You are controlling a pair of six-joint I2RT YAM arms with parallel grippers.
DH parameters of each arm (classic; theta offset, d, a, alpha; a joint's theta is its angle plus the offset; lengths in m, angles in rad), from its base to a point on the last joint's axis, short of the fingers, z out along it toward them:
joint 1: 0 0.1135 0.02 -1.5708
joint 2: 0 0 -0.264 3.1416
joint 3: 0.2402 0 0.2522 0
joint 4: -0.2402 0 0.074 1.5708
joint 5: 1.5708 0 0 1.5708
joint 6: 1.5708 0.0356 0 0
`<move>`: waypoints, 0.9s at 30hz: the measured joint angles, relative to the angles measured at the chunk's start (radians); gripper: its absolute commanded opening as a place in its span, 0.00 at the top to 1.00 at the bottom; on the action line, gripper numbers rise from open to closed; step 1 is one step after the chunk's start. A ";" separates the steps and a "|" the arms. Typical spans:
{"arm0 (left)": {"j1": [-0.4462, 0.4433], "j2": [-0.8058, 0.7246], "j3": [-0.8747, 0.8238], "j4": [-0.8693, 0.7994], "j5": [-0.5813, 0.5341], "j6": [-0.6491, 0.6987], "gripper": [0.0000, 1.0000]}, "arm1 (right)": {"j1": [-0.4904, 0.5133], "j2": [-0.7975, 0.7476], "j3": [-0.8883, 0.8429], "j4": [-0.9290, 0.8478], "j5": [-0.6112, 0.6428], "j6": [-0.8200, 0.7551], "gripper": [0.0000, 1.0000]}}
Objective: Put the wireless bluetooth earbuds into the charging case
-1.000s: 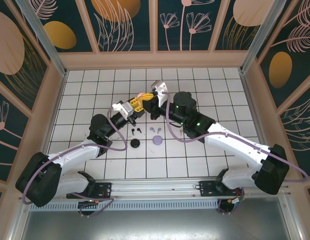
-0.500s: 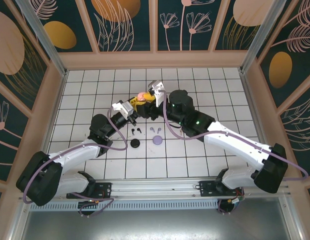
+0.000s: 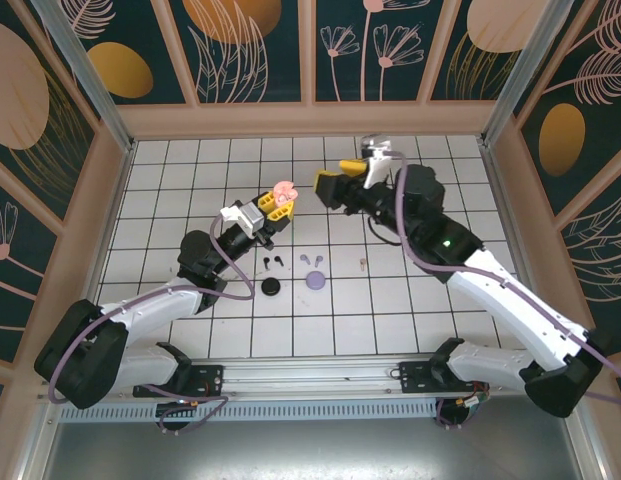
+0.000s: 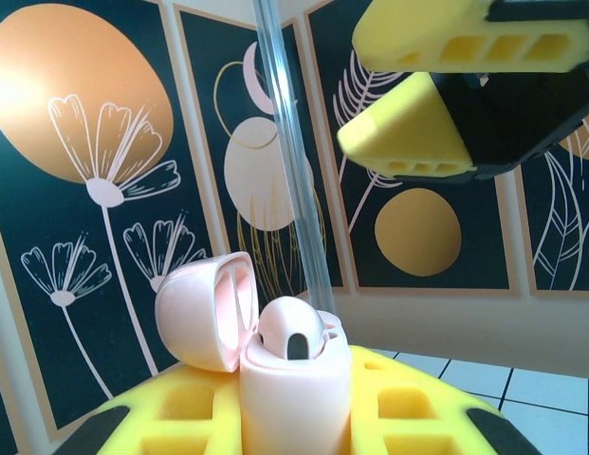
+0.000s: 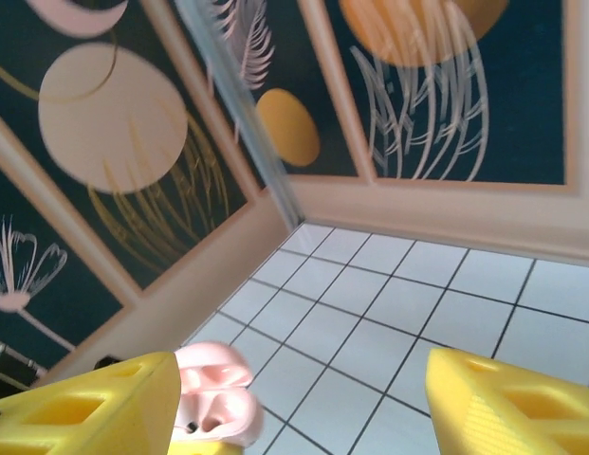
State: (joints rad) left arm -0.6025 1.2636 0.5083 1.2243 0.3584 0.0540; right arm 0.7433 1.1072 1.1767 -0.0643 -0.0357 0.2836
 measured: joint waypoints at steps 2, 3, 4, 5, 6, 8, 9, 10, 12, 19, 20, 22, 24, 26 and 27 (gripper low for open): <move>0.000 0.000 -0.004 0.006 0.000 -0.003 1.00 | -0.033 -0.019 -0.013 -0.015 0.013 0.031 0.31; 0.000 0.000 -0.008 0.008 0.000 -0.004 1.00 | -0.051 -0.025 -0.026 -0.024 0.021 0.047 0.31; 0.000 0.000 -0.011 0.008 0.000 -0.006 1.00 | -0.063 -0.027 -0.040 -0.038 0.030 0.060 0.31; 0.000 0.000 -0.015 0.009 0.000 -0.007 1.00 | -0.074 -0.027 -0.056 -0.049 0.039 0.073 0.31; 0.000 0.000 -0.018 0.010 0.000 -0.007 1.00 | -0.088 -0.025 -0.081 -0.060 0.048 0.090 0.31; 0.000 0.000 -0.026 0.014 0.000 -0.009 1.00 | -0.118 -0.016 -0.142 -0.093 0.069 0.123 0.32; 0.000 0.000 -0.032 0.014 0.000 -0.011 1.00 | -0.132 -0.006 -0.170 -0.111 0.080 0.143 0.32; 0.000 0.000 -0.037 0.014 0.000 -0.011 1.00 | -0.146 0.009 -0.203 -0.136 0.096 0.159 0.32; 0.000 0.000 -0.050 0.014 0.000 -0.014 1.00 | -0.168 0.038 -0.257 -0.175 0.118 0.198 0.33; 0.000 -0.002 -0.087 0.015 0.000 -0.015 1.00 | -0.187 0.164 -0.350 -0.280 0.151 0.301 0.39; 0.000 -0.002 -0.088 0.017 0.000 -0.015 1.00 | -0.187 0.184 -0.351 -0.281 0.151 0.306 0.41; 0.000 -0.002 -0.092 0.024 0.000 -0.019 1.00 | -0.187 0.236 -0.353 -0.281 0.150 0.316 0.43; 0.000 -0.002 -0.093 0.031 0.000 -0.022 1.00 | -0.187 0.285 -0.353 -0.282 0.147 0.324 0.44; 0.000 -0.002 -0.096 0.038 0.000 -0.023 1.00 | -0.187 0.329 -0.354 -0.282 0.147 0.329 0.45; 0.000 -0.002 -0.098 0.043 0.000 -0.026 1.00 | -0.187 0.342 -0.355 -0.282 0.147 0.330 0.45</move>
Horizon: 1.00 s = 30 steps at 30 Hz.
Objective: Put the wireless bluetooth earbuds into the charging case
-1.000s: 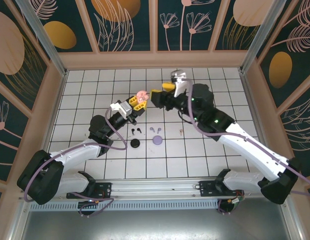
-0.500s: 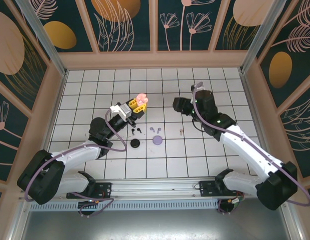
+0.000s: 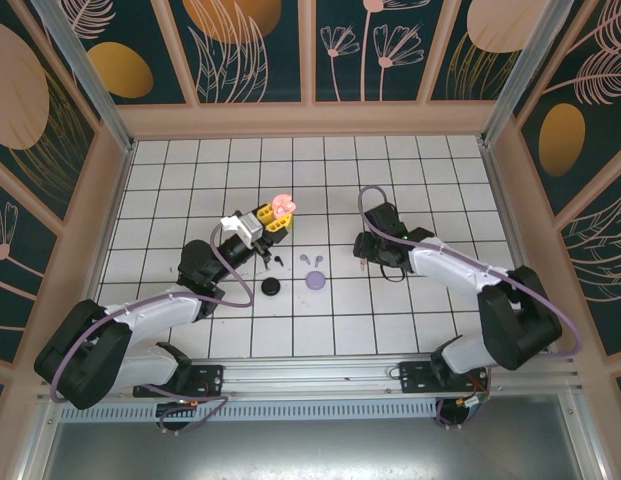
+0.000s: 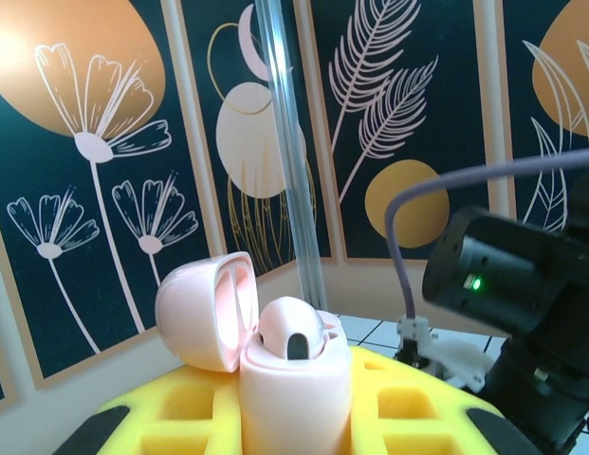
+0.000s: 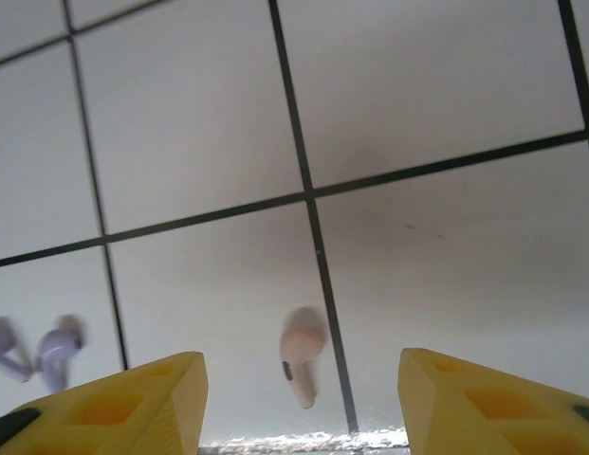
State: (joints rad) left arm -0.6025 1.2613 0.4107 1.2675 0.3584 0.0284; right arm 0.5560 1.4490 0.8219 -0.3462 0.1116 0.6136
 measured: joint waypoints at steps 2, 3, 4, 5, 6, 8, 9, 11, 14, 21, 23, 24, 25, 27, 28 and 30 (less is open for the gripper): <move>0.000 0.000 -0.003 0.010 0.000 -0.003 1.00 | 0.000 0.027 0.000 0.001 0.000 0.007 0.46; 0.000 0.000 -0.005 0.015 0.000 -0.005 1.00 | 0.000 0.038 0.000 0.002 0.000 0.014 0.46; 0.000 0.000 -0.007 0.017 0.000 -0.006 1.00 | 0.000 0.048 0.000 0.003 0.000 0.019 0.47; 0.000 0.000 -0.007 0.019 0.000 -0.008 1.00 | 0.000 0.056 0.000 0.005 0.000 0.023 0.47; 0.000 0.000 -0.008 0.021 0.000 -0.008 1.00 | 0.000 0.064 0.000 0.006 0.000 0.025 0.48; 0.000 0.000 -0.009 0.026 0.001 -0.008 1.00 | 0.003 0.082 0.000 0.007 0.001 0.030 0.50; 0.000 0.000 -0.010 0.029 0.002 -0.008 1.00 | 0.005 0.092 0.000 0.008 0.002 0.033 0.50; 0.000 0.002 -0.011 0.038 0.003 -0.008 1.00 | 0.013 0.114 0.002 0.007 0.005 0.038 0.51; 0.000 0.006 -0.011 0.045 0.003 -0.009 1.00 | 0.029 0.156 0.016 0.005 0.014 0.043 0.52; 0.000 0.010 -0.011 0.064 0.005 -0.011 1.00 | 0.056 0.203 0.064 0.005 0.038 0.048 0.56; 0.000 0.011 -0.011 0.068 0.008 -0.011 1.00 | 0.063 0.215 0.074 0.005 0.046 0.048 0.57; 0.000 0.011 -0.012 0.068 0.008 -0.011 1.00 | 0.066 0.222 0.080 0.005 0.048 0.048 0.58; 0.000 0.011 -0.012 0.068 0.008 -0.011 1.00 | 0.069 0.229 0.084 0.005 0.050 0.048 0.58; 0.000 0.011 -0.013 0.069 0.008 -0.011 1.00 | 0.074 0.240 0.092 0.003 0.055 0.048 0.59; 0.000 0.011 -0.013 0.069 0.008 -0.011 1.00 | 0.077 0.244 0.094 0.001 0.057 0.048 0.60; 0.000 0.011 -0.014 0.069 0.008 -0.011 1.00 | 0.082 0.248 0.096 -0.002 0.064 0.048 0.62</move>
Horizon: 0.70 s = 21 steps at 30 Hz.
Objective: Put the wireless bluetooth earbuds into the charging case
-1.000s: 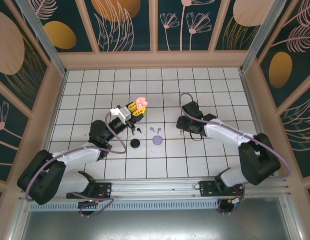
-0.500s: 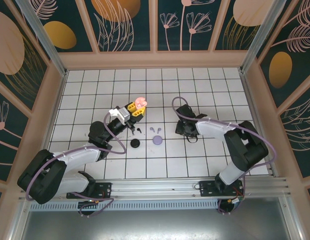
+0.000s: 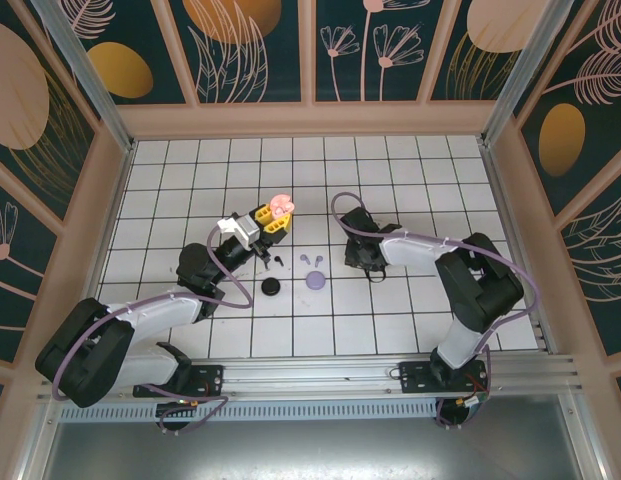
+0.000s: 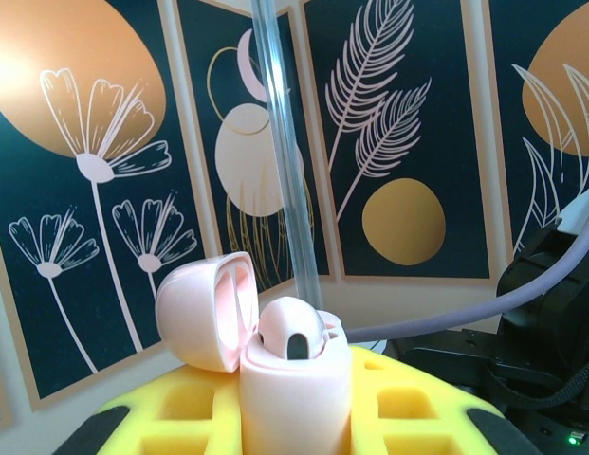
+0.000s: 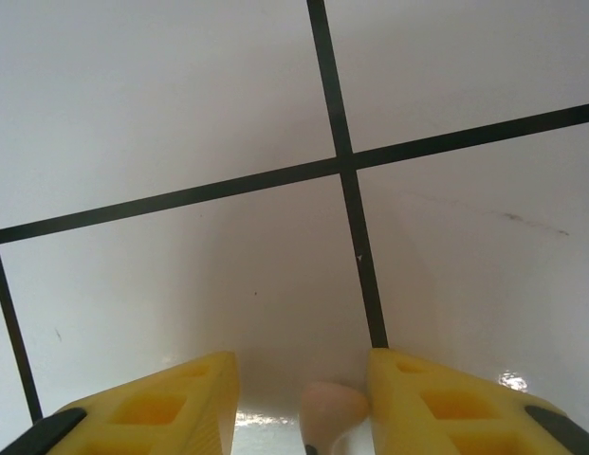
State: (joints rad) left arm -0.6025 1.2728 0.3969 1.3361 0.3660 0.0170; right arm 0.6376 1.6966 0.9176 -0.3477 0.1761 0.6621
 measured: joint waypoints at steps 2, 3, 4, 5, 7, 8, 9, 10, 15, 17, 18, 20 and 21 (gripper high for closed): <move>0.000 0.000 -0.002 0.000 0.000 0.000 1.00 | 0.000 0.002 0.002 -0.001 0.006 0.000 0.62; 0.000 0.000 -0.003 0.000 0.000 0.000 1.00 | 0.000 0.002 0.002 -0.001 0.008 0.000 0.62; 0.000 0.000 -0.003 0.000 0.000 0.000 1.00 | 0.000 0.002 0.003 -0.001 0.008 0.000 0.62; 0.000 0.000 -0.003 0.000 0.000 0.000 1.00 | 0.001 0.002 0.003 -0.001 0.008 0.000 0.62; 0.000 0.000 -0.003 0.000 0.000 0.000 1.00 | 0.002 0.002 0.003 -0.001 0.011 0.000 0.63; 0.000 0.000 -0.003 0.000 0.000 0.000 1.00 | 0.003 0.002 0.003 -0.001 0.011 0.000 0.63; 0.000 0.000 -0.003 0.000 0.000 0.000 1.00 | 0.004 0.002 0.003 -0.001 0.011 0.000 0.63; 0.000 0.000 -0.003 0.000 0.000 0.000 1.00 | 0.005 0.002 0.003 -0.001 0.011 0.000 0.63; 0.000 0.000 -0.003 0.000 0.000 0.000 1.00 | 0.015 0.002 0.003 -0.002 0.017 0.000 0.63; 0.000 0.000 -0.003 0.000 0.000 0.000 1.00 | 0.021 0.002 0.003 -0.002 0.018 0.000 0.63; 0.000 0.000 -0.003 0.000 0.000 0.000 1.00 | 0.023 0.002 0.003 -0.003 0.018 0.000 0.63; 0.000 0.000 -0.003 0.000 0.000 0.000 1.00 | 0.024 0.002 0.000 -0.006 0.020 0.000 0.63; 0.000 0.000 -0.003 0.000 0.000 0.000 1.00 | 0.025 0.002 -0.001 -0.008 0.023 -0.001 0.63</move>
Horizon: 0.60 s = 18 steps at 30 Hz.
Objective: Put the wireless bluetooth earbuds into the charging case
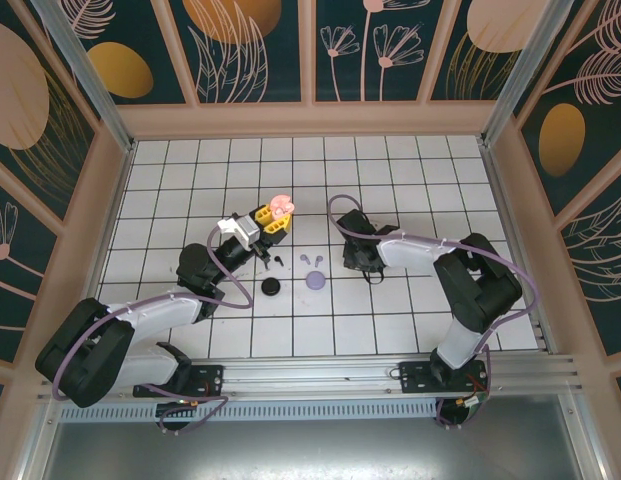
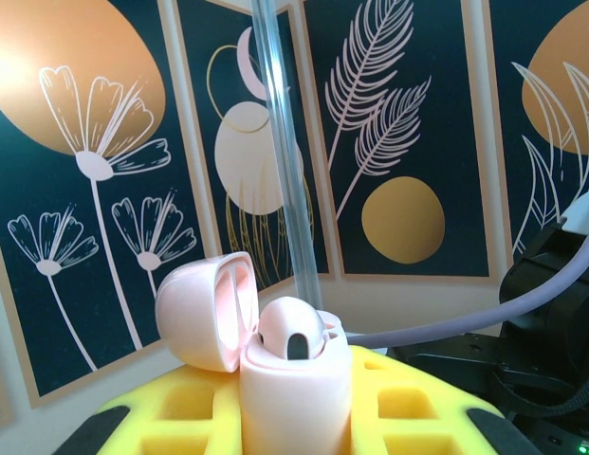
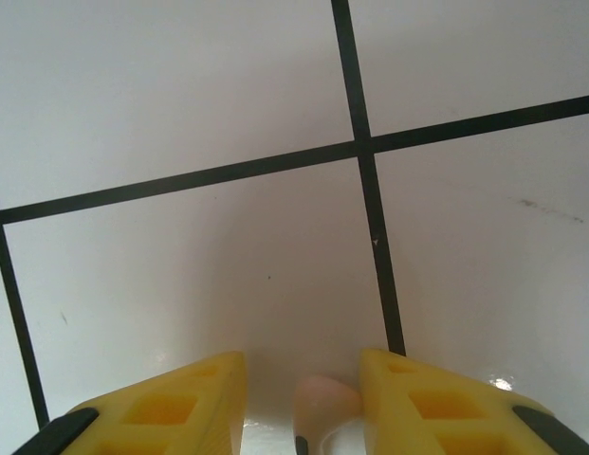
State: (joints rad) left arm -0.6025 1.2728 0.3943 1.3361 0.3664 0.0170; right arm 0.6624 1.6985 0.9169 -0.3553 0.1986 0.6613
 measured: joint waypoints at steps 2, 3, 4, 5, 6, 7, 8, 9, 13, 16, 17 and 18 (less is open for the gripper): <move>0.000 0.000 0.000 0.000 0.000 0.000 1.00 | 0.000 0.000 -0.003 0.000 0.006 0.000 0.62; 0.000 0.000 0.000 0.000 0.000 0.000 1.00 | 0.000 0.000 -0.003 0.000 0.008 0.000 0.62; 0.000 0.000 0.000 0.000 0.000 0.000 1.00 | 0.000 0.000 -0.003 0.000 0.010 0.000 0.62; 0.000 0.000 0.000 0.000 0.000 0.000 1.00 | 0.001 0.000 -0.003 0.000 0.011 0.000 0.63; 0.000 0.000 0.000 0.000 0.000 0.000 1.00 | 0.000 0.000 -0.004 0.000 0.011 0.000 0.63; 0.000 0.000 0.000 0.000 0.001 0.000 1.00 | 0.000 0.000 -0.005 0.000 0.011 0.000 0.63; 0.000 0.000 0.000 0.000 0.003 0.000 1.00 | 0.001 0.000 -0.005 0.001 0.012 0.000 0.63; 0.000 0.000 0.000 0.000 0.003 0.000 1.00 | 0.000 0.000 -0.005 0.001 0.013 0.000 0.64; 0.000 0.000 0.000 -0.001 0.003 0.000 1.00 | 0.000 0.000 -0.009 0.004 0.017 0.000 0.66; 0.000 0.000 0.000 -0.001 0.003 0.000 1.00 | 0.001 0.000 -0.010 0.005 0.019 0.000 0.68; 0.000 0.000 0.000 -0.001 0.003 0.000 1.00 | 0.000 0.000 -0.010 0.005 0.019 0.000 0.69; 0.000 0.000 0.000 -0.001 0.003 0.000 1.00 | 0.000 0.000 -0.010 0.005 0.020 0.000 0.70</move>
State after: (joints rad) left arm -0.6025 1.2728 0.3943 1.3354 0.3695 0.0174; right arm 0.6628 1.6981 0.9070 -0.3508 0.2184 0.6617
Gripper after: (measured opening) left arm 0.225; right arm 0.317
